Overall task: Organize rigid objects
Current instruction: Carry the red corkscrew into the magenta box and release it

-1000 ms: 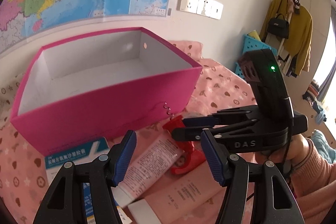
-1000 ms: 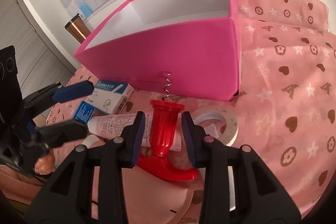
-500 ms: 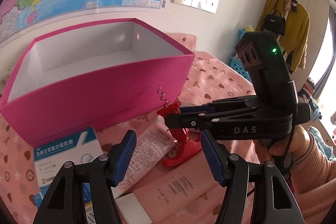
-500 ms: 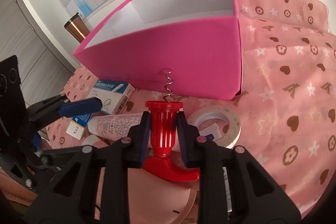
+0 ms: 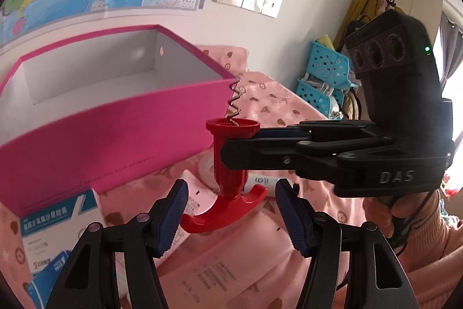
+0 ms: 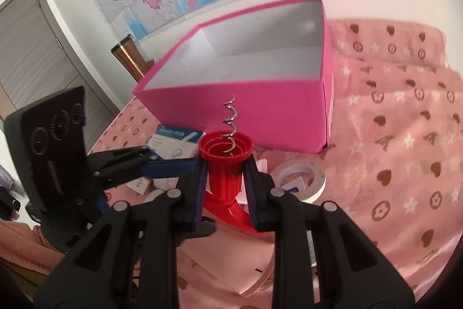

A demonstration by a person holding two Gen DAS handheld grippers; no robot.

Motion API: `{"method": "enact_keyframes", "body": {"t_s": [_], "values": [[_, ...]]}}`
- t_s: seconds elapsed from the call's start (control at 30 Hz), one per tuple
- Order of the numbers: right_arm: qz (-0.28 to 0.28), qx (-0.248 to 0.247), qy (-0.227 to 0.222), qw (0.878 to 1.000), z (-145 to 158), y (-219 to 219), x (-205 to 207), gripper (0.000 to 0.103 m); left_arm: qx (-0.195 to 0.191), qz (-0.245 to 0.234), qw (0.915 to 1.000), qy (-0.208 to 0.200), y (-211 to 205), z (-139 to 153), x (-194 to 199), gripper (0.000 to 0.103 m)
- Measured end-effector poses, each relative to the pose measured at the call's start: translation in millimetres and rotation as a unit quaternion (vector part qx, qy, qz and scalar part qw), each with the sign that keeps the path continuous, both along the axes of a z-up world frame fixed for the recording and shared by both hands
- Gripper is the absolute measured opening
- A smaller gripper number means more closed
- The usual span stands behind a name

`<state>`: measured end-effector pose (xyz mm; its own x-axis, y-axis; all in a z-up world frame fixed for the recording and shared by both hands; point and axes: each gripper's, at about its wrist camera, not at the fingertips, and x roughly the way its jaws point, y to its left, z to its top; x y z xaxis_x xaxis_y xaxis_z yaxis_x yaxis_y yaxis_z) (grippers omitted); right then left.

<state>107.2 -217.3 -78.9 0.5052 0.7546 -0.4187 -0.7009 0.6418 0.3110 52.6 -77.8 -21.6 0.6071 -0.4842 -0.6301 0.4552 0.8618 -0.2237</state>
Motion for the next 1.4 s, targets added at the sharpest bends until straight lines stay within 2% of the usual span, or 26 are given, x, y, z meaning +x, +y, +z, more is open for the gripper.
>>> {"method": "enact_keyframes", "body": {"t_s": [0.3, 0.47, 0.63, 0.8, 1.03, 1.3, 1.4], "values": [[0.007, 0.009, -0.053, 0.999, 42.1, 1.1, -5.7, 0.027, 0.0, 0.0, 0.9992, -0.04, 1.6, 29.5, 7.3, 0.043], [0.008, 0.023, -0.075, 0.997, 68.5, 0.0, 2.9, 0.027, 0.014, 0.002, 0.9972, -0.074, 1.9, 55.1, 18.7, 0.04], [0.004, 0.041, -0.081, 0.996, 91.6, 2.8, 21.0, 0.027, 0.028, 0.012, 0.9955, -0.09, 5.8, 74.1, 42.2, 0.04], [0.0, 0.062, -0.057, 0.996, 100.1, 8.4, 48.5, 0.027, 0.033, 0.024, 0.9955, -0.086, 19.0, 84.2, 70.2, 0.038], [-0.015, 0.074, -0.005, 0.997, 84.3, 20.6, 89.0, 0.027, 0.046, 0.04, 0.9969, -0.051, 26.1, 72.2, 105.3, 0.038], [-0.042, 0.032, 0.03, 0.998, 63.4, 29.7, 112.2, 0.027, 0.037, 0.034, 0.9987, 0.0, 26.7, 47.1, 127.5, 0.038], [-0.07, 0.007, 0.037, 0.997, 57.3, 30.9, 117.3, 0.029, 0.048, 0.034, 0.9982, 0.007, 22.8, 39.5, 128.9, 0.038]]}}
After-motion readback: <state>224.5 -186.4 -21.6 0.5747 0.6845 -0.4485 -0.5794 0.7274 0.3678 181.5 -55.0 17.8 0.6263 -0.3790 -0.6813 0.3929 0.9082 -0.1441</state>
